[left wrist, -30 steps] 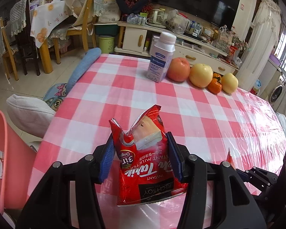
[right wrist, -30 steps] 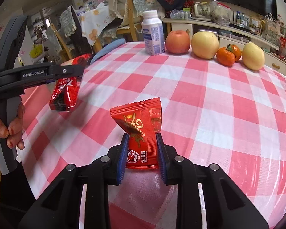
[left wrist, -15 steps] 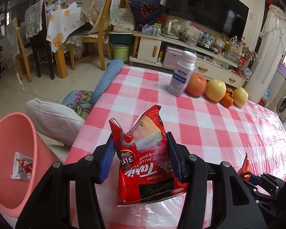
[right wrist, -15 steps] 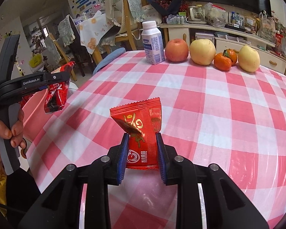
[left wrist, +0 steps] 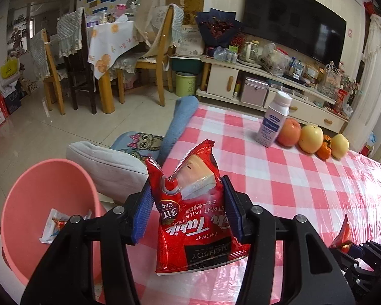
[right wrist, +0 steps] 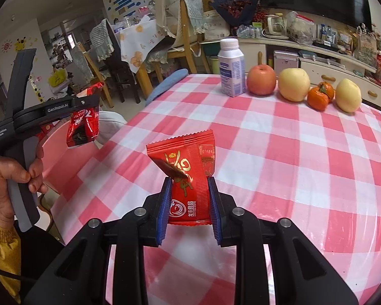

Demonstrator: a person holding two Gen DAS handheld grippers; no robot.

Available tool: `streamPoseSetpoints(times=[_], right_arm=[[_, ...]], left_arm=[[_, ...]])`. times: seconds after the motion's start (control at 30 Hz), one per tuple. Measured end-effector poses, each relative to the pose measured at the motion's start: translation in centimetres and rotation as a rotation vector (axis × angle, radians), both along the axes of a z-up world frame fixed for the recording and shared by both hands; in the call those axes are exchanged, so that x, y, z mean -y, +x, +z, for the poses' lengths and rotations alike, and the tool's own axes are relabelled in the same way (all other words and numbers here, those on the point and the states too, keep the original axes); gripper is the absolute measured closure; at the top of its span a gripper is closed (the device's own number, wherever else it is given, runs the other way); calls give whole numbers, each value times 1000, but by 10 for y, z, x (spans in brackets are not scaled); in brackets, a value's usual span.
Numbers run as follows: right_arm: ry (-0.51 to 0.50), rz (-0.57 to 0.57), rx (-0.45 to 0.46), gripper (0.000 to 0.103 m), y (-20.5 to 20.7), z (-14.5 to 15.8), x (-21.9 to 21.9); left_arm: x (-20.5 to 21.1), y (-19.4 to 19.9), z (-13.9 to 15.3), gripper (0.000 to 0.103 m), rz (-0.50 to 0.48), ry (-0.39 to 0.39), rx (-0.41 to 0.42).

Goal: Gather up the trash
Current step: 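Carry both red packets over the pink bucket and open both tools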

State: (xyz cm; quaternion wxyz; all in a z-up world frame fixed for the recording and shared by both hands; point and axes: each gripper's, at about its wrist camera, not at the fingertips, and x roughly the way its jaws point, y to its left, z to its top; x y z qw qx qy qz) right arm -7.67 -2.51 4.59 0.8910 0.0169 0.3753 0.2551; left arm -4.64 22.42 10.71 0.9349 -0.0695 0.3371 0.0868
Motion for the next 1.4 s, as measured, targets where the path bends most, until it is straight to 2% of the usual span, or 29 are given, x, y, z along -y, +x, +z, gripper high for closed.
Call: streamPoseSetpoints(times=[0.17,0.4,0.7,0.83,1.03,1.33,1.4], right_arm=[[9,36,11,74,-3,11,-22],[24,99,26,74,-1,27,-59],[0,212,55,74,0,42,-127],[-15,263,68,74,0,48,-158],[-37,319,72,74,1,47,-197],[-39,380,52,74,3,37,-236],[-42,404,57,74,1,37,-248]], left_arm=[[-19,-4,4,50,56,19,12],[-53,-12,9,50,138,-5,27],[-96,-25,13,50,237,-44,46],[-113,-33,16,54,275,-39,67],[-142,-38,6,57,323,-105,36],[-181,-56,3,57,411,-208,75],[-184,-58,5,57,435,-211,86]])
